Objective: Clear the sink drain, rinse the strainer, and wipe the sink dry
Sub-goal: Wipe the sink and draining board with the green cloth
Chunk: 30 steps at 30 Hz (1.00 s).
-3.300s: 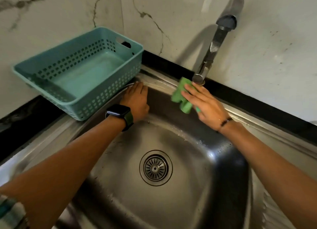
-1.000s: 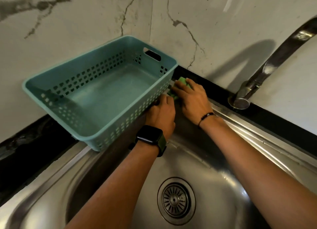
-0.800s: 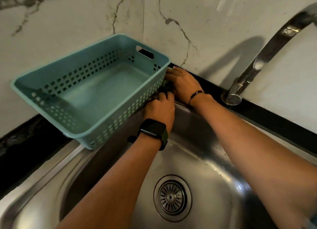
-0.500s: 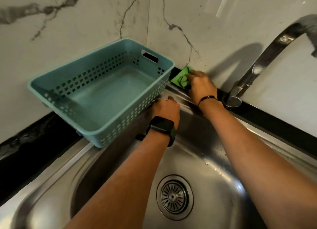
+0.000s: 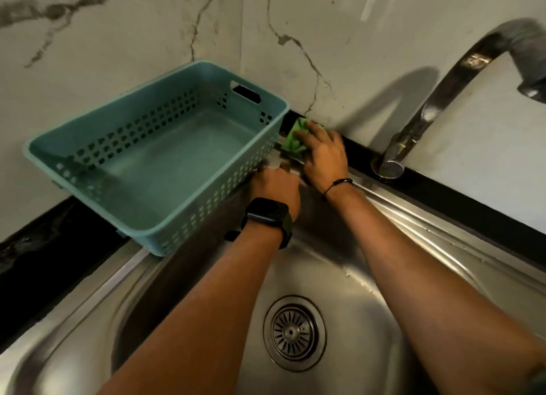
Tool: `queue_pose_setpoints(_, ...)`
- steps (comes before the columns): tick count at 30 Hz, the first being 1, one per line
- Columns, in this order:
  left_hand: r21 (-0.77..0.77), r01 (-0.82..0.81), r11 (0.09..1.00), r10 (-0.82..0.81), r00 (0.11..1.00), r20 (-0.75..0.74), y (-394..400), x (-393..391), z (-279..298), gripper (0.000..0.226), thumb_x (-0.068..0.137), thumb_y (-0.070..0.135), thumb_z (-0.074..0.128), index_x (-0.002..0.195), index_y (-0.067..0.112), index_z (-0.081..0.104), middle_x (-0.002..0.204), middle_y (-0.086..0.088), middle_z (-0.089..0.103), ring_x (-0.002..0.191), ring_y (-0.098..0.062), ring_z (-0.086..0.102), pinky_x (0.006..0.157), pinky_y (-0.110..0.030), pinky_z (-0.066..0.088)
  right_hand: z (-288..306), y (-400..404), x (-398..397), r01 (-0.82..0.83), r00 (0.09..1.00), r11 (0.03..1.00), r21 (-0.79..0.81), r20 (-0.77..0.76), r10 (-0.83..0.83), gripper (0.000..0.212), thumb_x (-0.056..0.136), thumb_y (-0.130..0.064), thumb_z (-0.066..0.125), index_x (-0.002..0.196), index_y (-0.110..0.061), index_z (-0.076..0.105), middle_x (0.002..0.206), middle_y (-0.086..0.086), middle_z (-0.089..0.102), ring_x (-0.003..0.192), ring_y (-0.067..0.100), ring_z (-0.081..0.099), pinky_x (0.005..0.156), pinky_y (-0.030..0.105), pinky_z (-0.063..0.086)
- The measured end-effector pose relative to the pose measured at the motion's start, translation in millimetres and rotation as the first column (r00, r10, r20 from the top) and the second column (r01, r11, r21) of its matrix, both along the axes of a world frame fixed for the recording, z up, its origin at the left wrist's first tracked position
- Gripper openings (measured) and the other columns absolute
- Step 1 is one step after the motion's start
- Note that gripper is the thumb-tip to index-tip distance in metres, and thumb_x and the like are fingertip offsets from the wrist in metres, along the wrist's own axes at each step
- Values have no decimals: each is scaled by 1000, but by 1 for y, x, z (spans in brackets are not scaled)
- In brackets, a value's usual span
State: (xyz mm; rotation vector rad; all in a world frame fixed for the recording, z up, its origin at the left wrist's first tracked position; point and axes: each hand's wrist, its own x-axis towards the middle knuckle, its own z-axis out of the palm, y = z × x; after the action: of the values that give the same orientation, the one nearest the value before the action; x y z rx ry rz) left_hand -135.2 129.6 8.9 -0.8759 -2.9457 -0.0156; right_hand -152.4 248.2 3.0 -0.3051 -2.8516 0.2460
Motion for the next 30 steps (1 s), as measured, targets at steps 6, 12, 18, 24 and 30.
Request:
queue_pose_setpoints(6, -13, -12, 1000, 12, 1000, -1, 1, 0, 4, 25, 92, 11, 42, 113, 3, 56, 106, -15, 62, 96, -33, 60, 64, -36, 41, 8, 30, 63, -137, 988, 975, 172, 92, 123, 55, 81, 3, 48, 133, -16, 48, 144, 7, 43, 124, 39, 40, 99, 48, 42)
queue_pose_setpoints(12, -11, -40, 999, 40, 999, 17, -5, -5, -3, 41, 92, 13, 43, 132, 4, 40, 111, -16, 63, 102, -33, 59, 71, -38, 47, 2, 48, 159, -77, 989, 928, 364, 146, 24, 65, 62, 10, 62, 124, -7, 57, 134, 17, 53, 116, 46, 51, 98, 53, 45)
queue_pose_setpoints(18, -1, -32, 1000, 32, 999, 23, -4, -5, -6, 46, 88, 13, 45, 133, 7, 39, 108, -15, 65, 101, -33, 60, 64, -35, 41, -5, 71, 233, 186, 969, 948, 259, 109, -220, 64, 61, 9, 70, 122, -4, 58, 133, 21, 53, 117, 52, 46, 97, 61, 42)
queue_pose_setpoints(24, 24, -12, 1000, 12, 1000, 29, -1, -7, -10, 49, 85, 15, 47, 134, 11, 39, 106, -17, 64, 99, -36, 59, 63, -35, 41, -13, 17, 156, 163, 982, 983, 84, 83, -170, 63, 75, 6, 60, 134, -6, 44, 147, 18, 36, 135, 50, 23, 113, 58, 18)
queue_pose_setpoints(30, 101, 25, 995, -17, 996, -83, -3, -5, -19, 32, 91, 18, 42, 121, 7, 47, 99, -21, 65, 90, -41, 62, 68, -40, 49, -14, -33, 50, 21, 995, 978, 209, 93, -41, 43, 99, -22, 22, 140, -18, 34, 150, 5, 31, 137, 35, 23, 114, 45, 11)
